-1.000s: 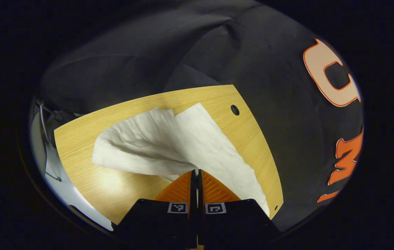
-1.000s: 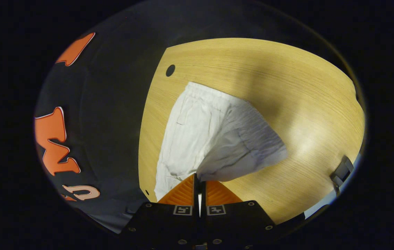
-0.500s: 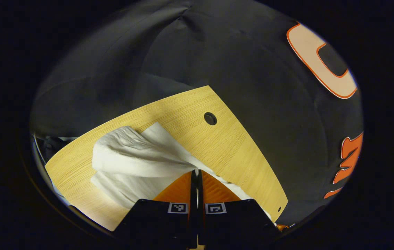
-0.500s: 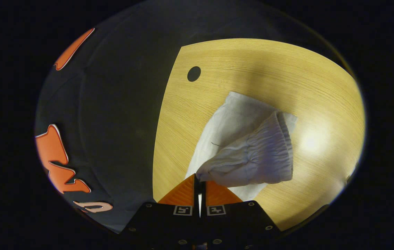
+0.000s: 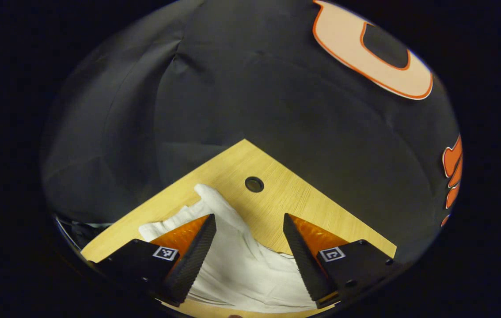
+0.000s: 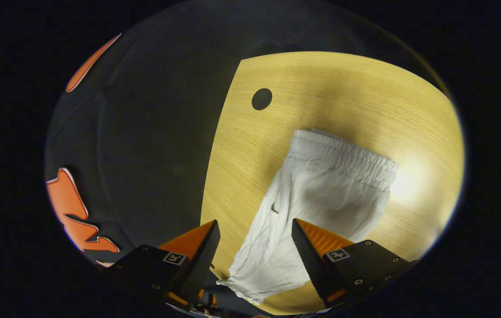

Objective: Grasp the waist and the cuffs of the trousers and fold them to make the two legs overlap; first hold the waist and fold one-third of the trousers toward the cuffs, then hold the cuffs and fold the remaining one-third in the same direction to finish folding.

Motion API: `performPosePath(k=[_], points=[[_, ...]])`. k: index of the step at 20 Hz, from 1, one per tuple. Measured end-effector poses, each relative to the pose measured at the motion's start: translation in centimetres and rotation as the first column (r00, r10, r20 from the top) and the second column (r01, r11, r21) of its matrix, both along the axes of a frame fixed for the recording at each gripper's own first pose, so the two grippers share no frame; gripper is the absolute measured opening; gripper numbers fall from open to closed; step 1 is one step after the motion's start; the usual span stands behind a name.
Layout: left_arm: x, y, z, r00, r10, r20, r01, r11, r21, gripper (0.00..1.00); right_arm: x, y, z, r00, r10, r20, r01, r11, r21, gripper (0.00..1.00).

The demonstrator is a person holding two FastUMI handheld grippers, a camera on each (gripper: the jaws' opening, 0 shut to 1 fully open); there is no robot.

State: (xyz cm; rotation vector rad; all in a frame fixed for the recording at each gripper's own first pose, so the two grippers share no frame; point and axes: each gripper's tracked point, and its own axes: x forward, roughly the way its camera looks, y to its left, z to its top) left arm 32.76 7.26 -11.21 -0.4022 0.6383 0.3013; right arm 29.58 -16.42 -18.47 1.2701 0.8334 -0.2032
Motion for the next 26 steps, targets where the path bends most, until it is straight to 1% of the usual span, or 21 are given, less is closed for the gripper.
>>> performPosePath(k=[3,6,9,11,14,17,20,23,24,25,26], points=[[-0.6,-0.7,2.1,0.998,-0.023,0.065,0.018,0.996,0.082,1.00,-1.1,-2.0,2.0,0.998,-0.017,0.063,0.020,0.999,-0.038,0.98],[-0.6,-1.0,4.2,0.990,-0.053,0.130,0.044,0.996,0.077,1.00,-2.6,-4.5,2.9,0.995,-0.031,0.094,0.039,0.995,-0.088,0.98],[-1.8,-0.6,7.5,0.979,-0.073,0.190,0.058,0.995,0.085,1.00,-4.2,-6.9,2.2,0.994,-0.056,0.089,0.068,0.989,-0.129,0.98],[-2.5,-0.7,8.2,0.972,-0.096,0.213,0.072,0.990,0.117,1.00,-5.2,-8.4,0.9,0.994,-0.082,0.072,0.091,0.986,-0.138,0.98],[-3.8,-1.9,10.4,0.960,-0.127,0.250,0.085,0.982,0.171,1.00,-6.5,-10.1,-2.2,0.994,-0.110,0.018,0.112,0.984,-0.141,0.98],[-4.7,-3.1,11.5,0.952,-0.142,0.270,0.078,0.969,0.236,1.00,-7.2,-10.3,-4.8,0.994,-0.105,-0.027,0.101,0.986,-0.131,0.98],[-4.7,-5.2,11.0,0.953,-0.157,0.261,0.080,0.956,0.283,1.00,-7.8,-9.8,-6.7,0.995,-0.071,-0.071,0.062,0.990,-0.123,0.98],[-5.1,-5.9,11.0,0.953,-0.153,0.260,0.074,0.954,0.290,0.99,-7.8,-9.2,-7.8,0.993,-0.049,-0.105,0.036,0.993,-0.116,0.98],[-5.0,-5.8,11.0,0.953,-0.151,0.261,0.070,0.953,0.295,0.96,-7.6,-8.9,-8.1,0.993,-0.046,-0.113,0.033,0.993,-0.110,0.98],[-4.7,-5.6,11.3,0.954,-0.150,0.259,0.067,0.950,0.304,1.00,-7.5,-8.9,-8.4,0.992,-0.044,-0.122,0.031,0.994,-0.104,0.98],[-4.6,-5.6,11.6,0.956,-0.148,0.255,0.064,0.948,0.312,1.00,-7.3,-8.7,-8.7,0.991,-0.043,-0.129,0.030,0.995,-0.096,0.98]])
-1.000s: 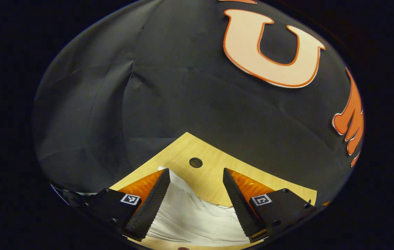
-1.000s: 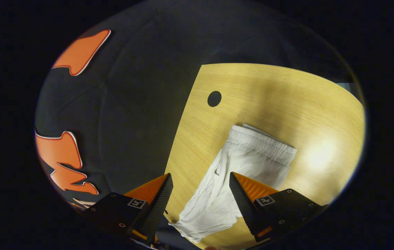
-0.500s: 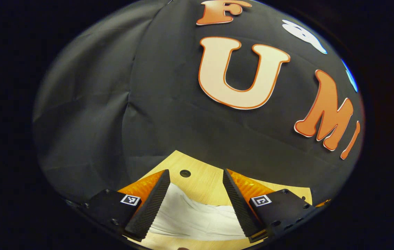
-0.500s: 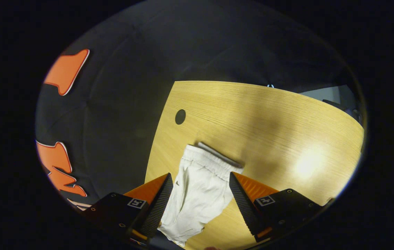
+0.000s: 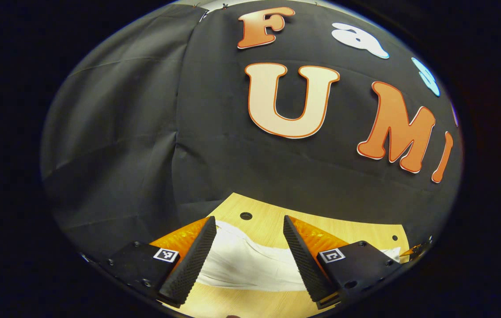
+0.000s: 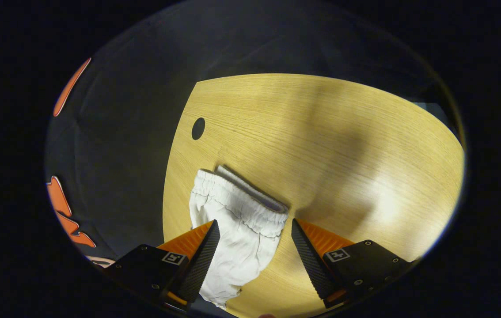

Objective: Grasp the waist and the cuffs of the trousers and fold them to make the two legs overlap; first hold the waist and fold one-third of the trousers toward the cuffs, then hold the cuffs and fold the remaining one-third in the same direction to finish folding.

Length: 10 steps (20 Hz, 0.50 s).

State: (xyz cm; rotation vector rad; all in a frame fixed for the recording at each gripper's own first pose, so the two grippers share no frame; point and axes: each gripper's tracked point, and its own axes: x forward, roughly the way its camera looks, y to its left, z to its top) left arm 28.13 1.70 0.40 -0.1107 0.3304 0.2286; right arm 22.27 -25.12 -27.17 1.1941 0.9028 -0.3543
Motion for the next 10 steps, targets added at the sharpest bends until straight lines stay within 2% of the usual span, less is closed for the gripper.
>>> performPosePath(k=[4,5,6,7,8,10], points=[[-0.3,0.1,0.4,1.000,0.016,-0.010,-0.016,1.000,-0.009,0.99,0.7,0.2,-0.9,1.000,-0.006,-0.013,0.007,1.000,0.023,1.00],[-0.3,0.1,0.4,1.000,0.022,-0.012,-0.023,1.000,-0.013,0.96,0.4,0.0,-1.1,1.000,-0.017,-0.022,0.017,0.999,0.031,0.81],[-0.3,0.2,0.4,1.000,0.027,-0.011,-0.027,1.000,-0.013,0.96,0.0,-0.3,-1.5,0.999,-0.022,-0.035,0.023,0.999,0.032,0.72],[-0.3,0.2,0.5,0.999,0.032,-0.009,-0.032,0.999,-0.011,1.00,-0.4,-0.4,-1.8,0.999,-0.019,-0.047,0.021,0.999,0.040,0.46],[-0.3,0.2,0.6,0.999,0.034,-0.010,-0.034,0.999,-0.011,0.99,-0.6,-0.4,-1.9,0.998,-0.025,-0.054,0.029,0.997,0.068,0.39],[-0.5,0.1,0.5,0.999,0.027,-0.020,-0.028,0.999,-0.022,0.99,-0.1,-0.7,-1.9,0.999,-0.029,-0.046,0.032,0.997,0.067,0.14]])
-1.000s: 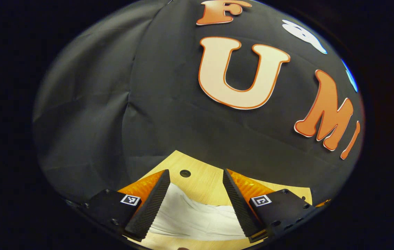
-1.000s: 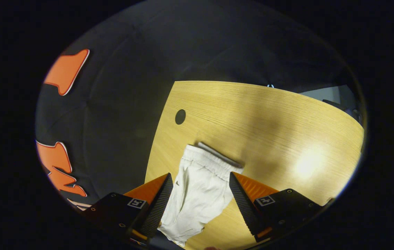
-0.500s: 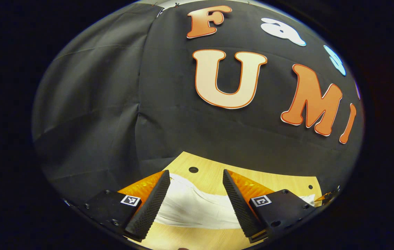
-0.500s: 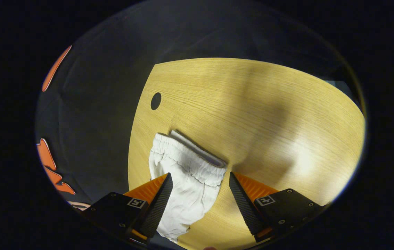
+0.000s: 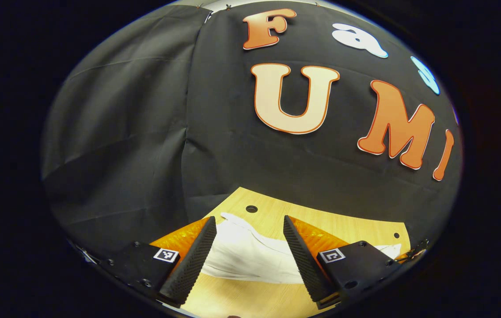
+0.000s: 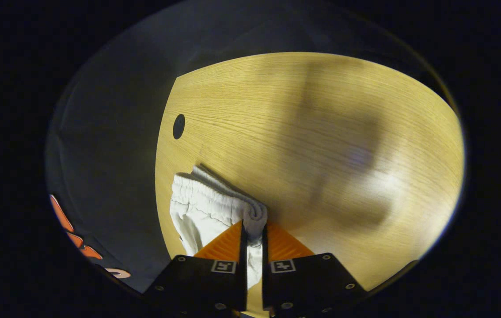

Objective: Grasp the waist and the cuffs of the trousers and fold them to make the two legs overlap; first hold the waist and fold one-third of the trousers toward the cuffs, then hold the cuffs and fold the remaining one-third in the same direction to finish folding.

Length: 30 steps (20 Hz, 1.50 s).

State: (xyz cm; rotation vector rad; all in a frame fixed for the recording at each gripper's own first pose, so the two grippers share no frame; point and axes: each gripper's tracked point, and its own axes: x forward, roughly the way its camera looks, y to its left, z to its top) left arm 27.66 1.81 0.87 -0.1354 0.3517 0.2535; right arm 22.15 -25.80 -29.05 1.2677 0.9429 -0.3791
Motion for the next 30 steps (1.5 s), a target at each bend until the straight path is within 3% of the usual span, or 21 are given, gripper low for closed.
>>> performPosePath(k=[1,5,15,18,23,28,30], points=[[0.1,0.2,-0.2,1.000,-0.002,-0.004,0.002,1.000,-0.003,0.99,0.1,-0.1,0.0,1.000,0.011,0.005,-0.011,0.998,-0.058,0.05],[0.0,0.3,0.1,1.000,-0.009,-0.012,0.009,1.000,0.003,0.99,0.4,0.2,3.7,0.991,0.098,0.089,-0.074,0.967,-0.246,0.01],[1.4,1.9,-0.9,0.993,-0.118,-0.025,0.116,0.991,-0.065,1.00,0.4,5.9,13.0,0.945,0.161,0.284,-0.070,0.950,-0.304,0.00],[1.5,1.7,-1.0,0.988,-0.154,-0.022,0.151,0.985,-0.079,1.00,0.2,10.7,15.2,0.923,0.221,0.314,-0.091,0.920,-0.380,0.00],[2.3,2.2,-1.0,0.981,-0.192,-0.039,0.187,0.976,-0.114,1.00,-0.7,22.0,16.1,0.902,0.304,0.308,-0.167,0.901,-0.400,0.01],[2.8,2.6,-0.7,0.977,-0.207,-0.046,0.201,0.973,-0.111,1.00,0.4,32.2,13.0,0.873,0.395,0.286,-0.268,0.878,-0.396,0.01],[2.8,2.2,-1.0,0.976,-0.210,-0.056,0.203,0.972,-0.118,1.00,1.3,32.4,11.4,0.864,0.423,0.274,-0.307,0.873,-0.380,0.01]])
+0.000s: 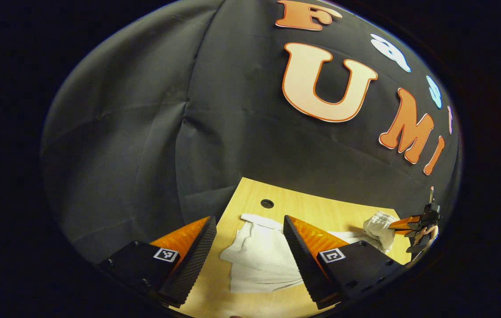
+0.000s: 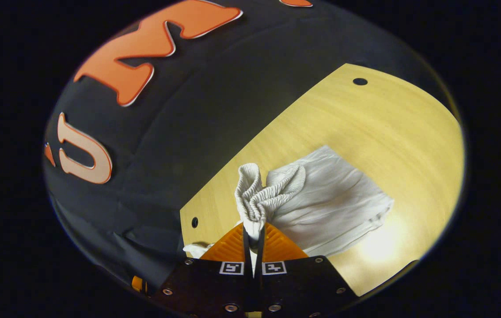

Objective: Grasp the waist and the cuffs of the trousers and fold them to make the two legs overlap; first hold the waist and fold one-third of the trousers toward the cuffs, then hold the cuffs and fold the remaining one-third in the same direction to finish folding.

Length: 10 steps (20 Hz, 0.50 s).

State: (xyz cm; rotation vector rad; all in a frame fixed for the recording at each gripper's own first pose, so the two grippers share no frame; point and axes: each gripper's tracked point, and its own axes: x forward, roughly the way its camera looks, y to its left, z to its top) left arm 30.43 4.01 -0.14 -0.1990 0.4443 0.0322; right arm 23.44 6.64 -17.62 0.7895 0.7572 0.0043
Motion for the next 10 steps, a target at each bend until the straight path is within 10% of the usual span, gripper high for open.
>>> performPosePath(k=[10], points=[[0.3,0.0,-1.1,0.999,0.001,-0.051,-0.002,1.000,-0.011,1.00,2.2,-2.3,3.2,0.988,0.110,-0.111,-0.117,0.991,-0.063,0.04]])
